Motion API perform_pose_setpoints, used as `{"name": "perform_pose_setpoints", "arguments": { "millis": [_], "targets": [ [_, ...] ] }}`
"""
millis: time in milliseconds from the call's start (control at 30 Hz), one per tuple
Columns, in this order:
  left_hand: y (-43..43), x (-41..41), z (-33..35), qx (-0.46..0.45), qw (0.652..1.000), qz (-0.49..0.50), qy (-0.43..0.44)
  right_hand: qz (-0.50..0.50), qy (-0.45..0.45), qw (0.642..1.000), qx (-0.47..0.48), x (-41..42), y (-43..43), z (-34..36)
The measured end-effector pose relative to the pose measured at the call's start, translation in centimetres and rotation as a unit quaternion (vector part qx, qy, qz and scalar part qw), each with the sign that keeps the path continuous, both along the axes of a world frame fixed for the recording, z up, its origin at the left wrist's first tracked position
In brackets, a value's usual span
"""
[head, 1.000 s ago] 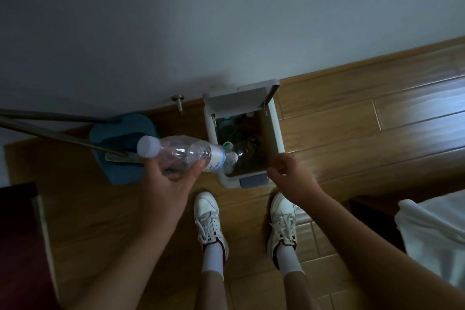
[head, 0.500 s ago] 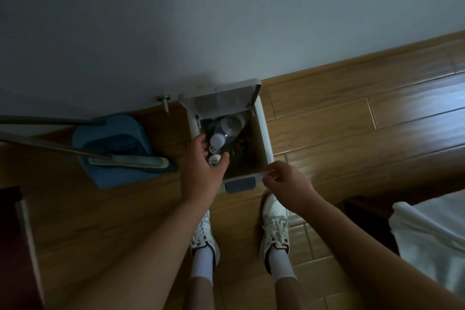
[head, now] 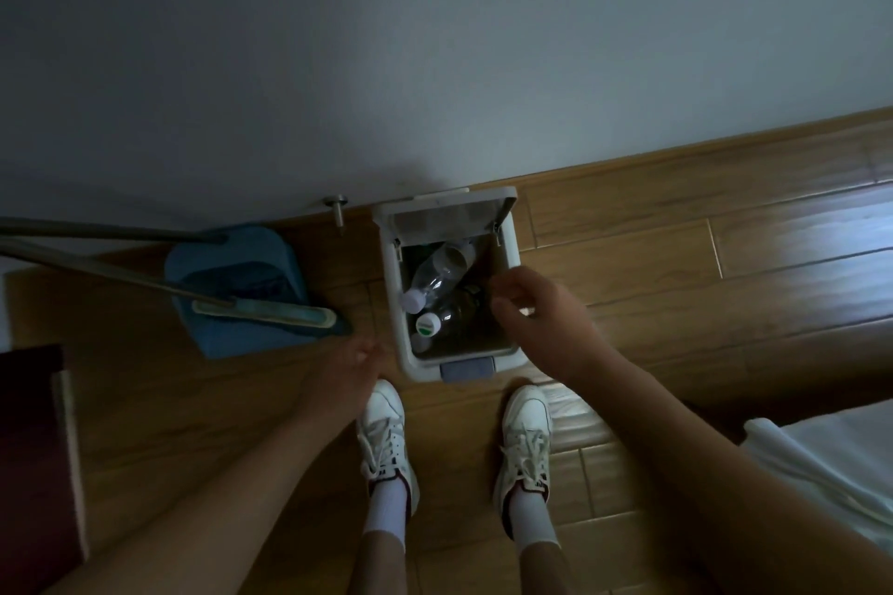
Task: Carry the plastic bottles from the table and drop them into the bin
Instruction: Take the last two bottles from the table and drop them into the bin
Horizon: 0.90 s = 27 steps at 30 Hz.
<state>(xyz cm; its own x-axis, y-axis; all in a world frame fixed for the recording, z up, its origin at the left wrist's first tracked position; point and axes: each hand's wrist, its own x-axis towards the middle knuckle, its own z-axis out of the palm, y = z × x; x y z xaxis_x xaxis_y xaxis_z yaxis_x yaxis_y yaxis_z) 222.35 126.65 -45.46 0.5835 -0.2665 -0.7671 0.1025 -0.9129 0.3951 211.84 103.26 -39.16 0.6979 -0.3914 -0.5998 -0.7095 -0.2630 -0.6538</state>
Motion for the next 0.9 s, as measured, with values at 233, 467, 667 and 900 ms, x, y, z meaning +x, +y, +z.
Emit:
{"name": "perform_pose_setpoints", "arguments": {
  "millis": [233, 467, 667, 900],
  "targets": [
    [2.3, 0.9, 3.5, 0.03, 0.999, -0.015, -0.03, 0.041, -0.149, 0.984, -0.087, 5.5, -0.3, 7.9],
    [4.1, 0.7, 5.1, 0.028, 0.999, 0.012, -0.036, 0.184, -0.077, 0.955, -0.219, 7.7, -1.1, 5.2],
    [6.6, -1.4, 4.7, 0.021, 0.998, 0.042, -0.043, 0.192, -0.077, 0.95, -0.234, 4.3, 1.1, 3.3],
    [8.0, -5.4, 3.8, -0.021, 0.993, 0.115, -0.016, 0.312, 0.038, 0.938, -0.148, -2.3, 5.2, -2.0]
  ]
}}
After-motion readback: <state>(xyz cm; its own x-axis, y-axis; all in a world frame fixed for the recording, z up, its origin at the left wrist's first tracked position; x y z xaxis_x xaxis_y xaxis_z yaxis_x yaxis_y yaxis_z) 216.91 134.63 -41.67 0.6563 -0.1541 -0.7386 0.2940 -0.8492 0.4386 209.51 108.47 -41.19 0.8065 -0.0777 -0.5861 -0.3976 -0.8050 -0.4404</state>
